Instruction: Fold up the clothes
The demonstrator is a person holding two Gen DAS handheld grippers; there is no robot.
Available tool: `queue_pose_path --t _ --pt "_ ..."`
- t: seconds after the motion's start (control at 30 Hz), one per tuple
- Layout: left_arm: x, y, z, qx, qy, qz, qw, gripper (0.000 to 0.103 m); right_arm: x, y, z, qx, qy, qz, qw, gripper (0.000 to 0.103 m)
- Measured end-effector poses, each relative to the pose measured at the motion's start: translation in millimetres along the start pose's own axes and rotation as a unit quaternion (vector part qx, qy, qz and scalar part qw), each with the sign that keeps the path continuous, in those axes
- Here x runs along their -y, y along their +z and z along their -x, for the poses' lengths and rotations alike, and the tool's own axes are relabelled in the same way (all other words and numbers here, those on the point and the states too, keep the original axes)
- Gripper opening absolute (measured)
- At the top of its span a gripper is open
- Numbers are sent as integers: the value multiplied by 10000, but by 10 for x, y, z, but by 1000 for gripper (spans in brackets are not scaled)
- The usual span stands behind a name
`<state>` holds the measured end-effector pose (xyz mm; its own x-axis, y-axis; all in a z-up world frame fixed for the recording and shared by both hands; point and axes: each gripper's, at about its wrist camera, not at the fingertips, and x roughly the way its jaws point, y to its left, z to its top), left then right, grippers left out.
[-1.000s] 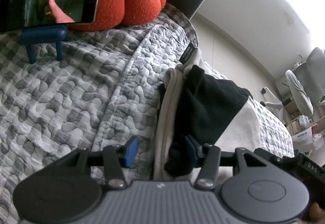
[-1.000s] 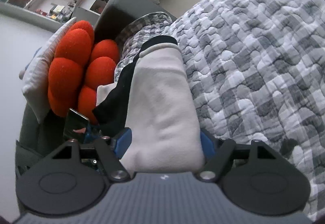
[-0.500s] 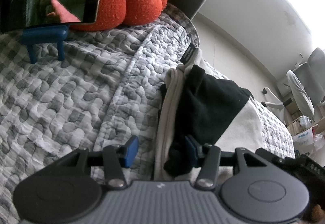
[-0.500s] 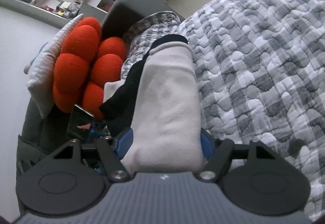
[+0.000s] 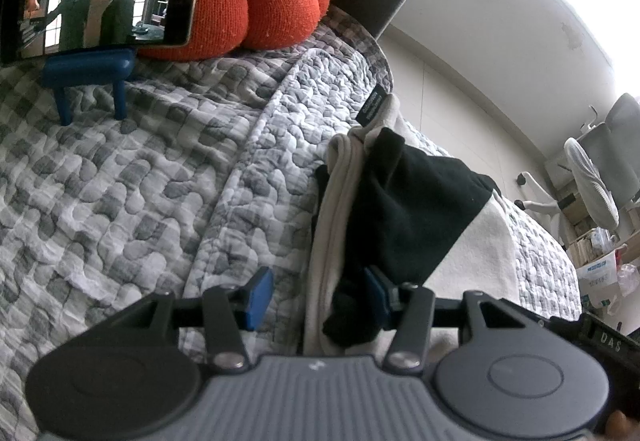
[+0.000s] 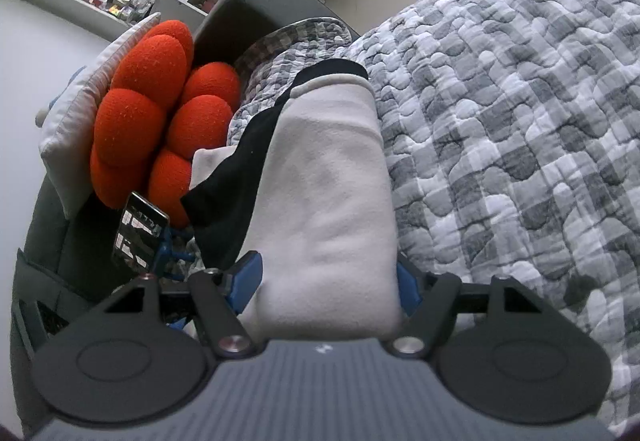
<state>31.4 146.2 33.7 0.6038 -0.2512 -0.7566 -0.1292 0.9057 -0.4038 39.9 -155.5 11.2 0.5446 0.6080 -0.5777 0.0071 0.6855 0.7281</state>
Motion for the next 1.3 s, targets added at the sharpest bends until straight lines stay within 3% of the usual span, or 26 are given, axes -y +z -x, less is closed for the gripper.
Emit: queue_pose_path --t 0.2,0.37,1.17,1.3 --pt "-3 5 0 -3 -2 7 10000 52 -56 -18 -19 18 -107 209 9997 71" --pt "1 2 -1 -7 -6 11 10000 52 -72 -18 11 93 -112 222 9996 59" --pt "9 -1 0 -2 13 -9 10000 52 -106 -18 -82 56 -261 405 9988 64" --pt "9 -1 -2 -2 12 -14 10000 52 -162 -33 -84 71 -397 646 9971 58"
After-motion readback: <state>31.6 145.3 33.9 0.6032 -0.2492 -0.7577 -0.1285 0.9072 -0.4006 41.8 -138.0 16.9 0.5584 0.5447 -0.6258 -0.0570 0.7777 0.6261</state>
